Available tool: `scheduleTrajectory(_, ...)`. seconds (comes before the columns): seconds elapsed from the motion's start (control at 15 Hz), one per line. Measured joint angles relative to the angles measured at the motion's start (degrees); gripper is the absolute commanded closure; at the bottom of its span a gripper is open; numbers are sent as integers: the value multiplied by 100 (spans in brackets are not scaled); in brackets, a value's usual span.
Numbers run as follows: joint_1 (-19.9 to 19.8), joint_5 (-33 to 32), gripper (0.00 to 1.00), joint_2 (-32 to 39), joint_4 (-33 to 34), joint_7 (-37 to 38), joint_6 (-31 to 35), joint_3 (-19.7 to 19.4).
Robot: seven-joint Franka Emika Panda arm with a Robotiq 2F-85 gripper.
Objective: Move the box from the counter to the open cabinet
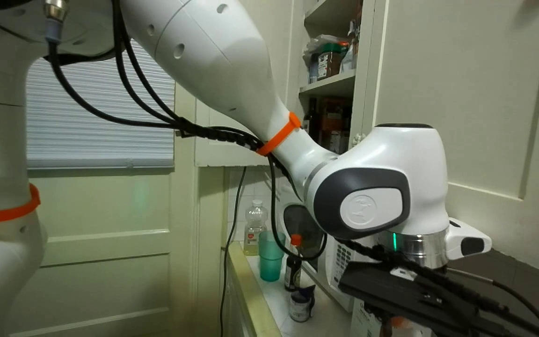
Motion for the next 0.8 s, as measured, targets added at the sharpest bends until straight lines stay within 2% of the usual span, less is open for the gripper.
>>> scheduleTrajectory(0.27,42,726,0,7,-264,-1500,592,119)
scheduleTrajectory(0.6,37,1755,0,49,-342,-3333,578,203)
scheduleTrajectory(0.8,-61,2059,0,177,-323,-3987,575,151)
